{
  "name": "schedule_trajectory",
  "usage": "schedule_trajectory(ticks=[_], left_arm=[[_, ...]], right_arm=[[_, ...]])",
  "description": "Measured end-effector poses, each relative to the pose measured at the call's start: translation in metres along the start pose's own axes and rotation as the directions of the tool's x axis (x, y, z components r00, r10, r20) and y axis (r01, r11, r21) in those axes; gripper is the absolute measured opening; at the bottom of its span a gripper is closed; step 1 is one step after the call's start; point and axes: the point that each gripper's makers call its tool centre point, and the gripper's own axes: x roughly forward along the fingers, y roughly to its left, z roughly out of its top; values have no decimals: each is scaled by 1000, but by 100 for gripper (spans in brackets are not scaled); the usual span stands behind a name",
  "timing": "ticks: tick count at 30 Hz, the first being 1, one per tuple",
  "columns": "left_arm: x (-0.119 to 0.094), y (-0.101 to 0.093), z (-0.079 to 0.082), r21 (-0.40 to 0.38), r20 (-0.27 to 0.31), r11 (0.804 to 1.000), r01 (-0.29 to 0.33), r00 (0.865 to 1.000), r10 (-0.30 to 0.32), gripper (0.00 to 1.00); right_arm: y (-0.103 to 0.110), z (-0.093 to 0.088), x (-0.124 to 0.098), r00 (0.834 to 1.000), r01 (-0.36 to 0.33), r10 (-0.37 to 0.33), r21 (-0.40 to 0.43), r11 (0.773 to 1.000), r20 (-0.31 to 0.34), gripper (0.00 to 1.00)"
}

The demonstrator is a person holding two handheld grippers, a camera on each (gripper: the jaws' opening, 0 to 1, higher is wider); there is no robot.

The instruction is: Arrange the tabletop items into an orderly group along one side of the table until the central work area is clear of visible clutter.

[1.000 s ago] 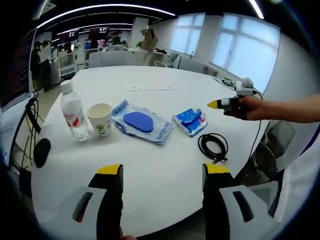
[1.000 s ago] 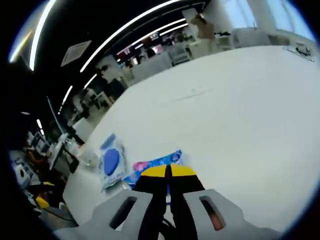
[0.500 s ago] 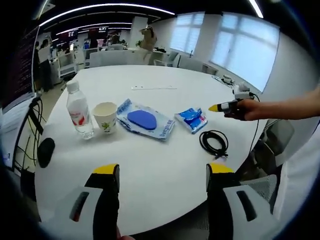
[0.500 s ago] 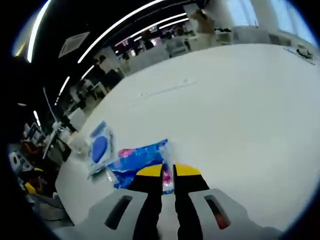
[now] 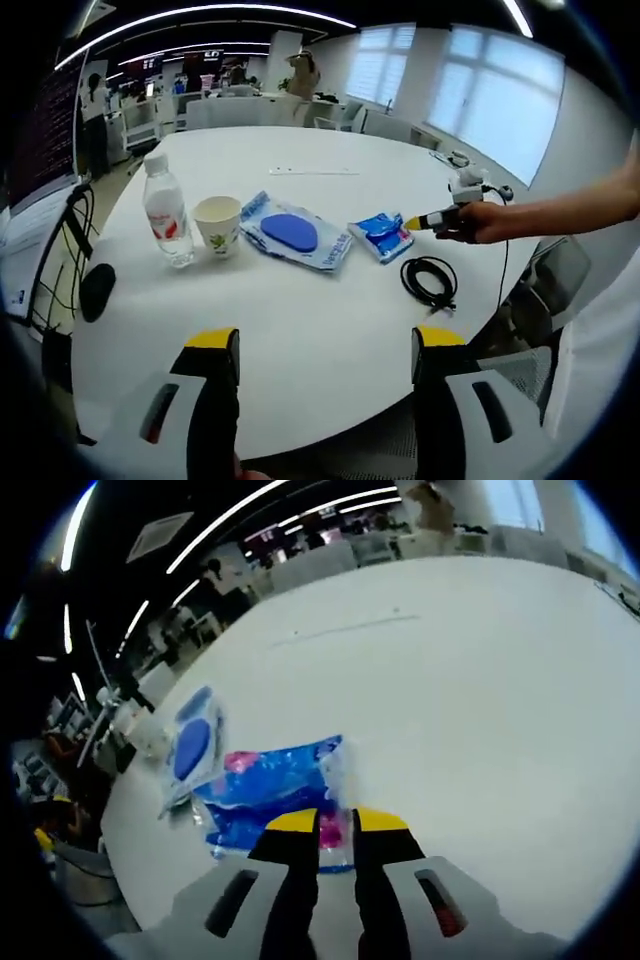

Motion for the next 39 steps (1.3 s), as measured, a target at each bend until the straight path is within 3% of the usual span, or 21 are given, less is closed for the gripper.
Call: schedule_trajectory(ticks=[12,24,30,39], left_arm=[[2,-2,-2,-7,-4,1000,-4,1000,4,70],[6,-8,7,16,-2,1000,11,1000,-11,71],[8,-5,13,27,5,1000,4,1000,-4,71],[2,13,25,33,27,999,-23,999,22,71]], right_arm=[[-11,12,-13,998,18,-20,33,999,61,0],[-67,22,-44,983,102,-125,169,980,134,0],[-85,17,-54,976,130,-164,222,966,142,0],[-90,11,-58,976,153,-181,209,966,119,2]])
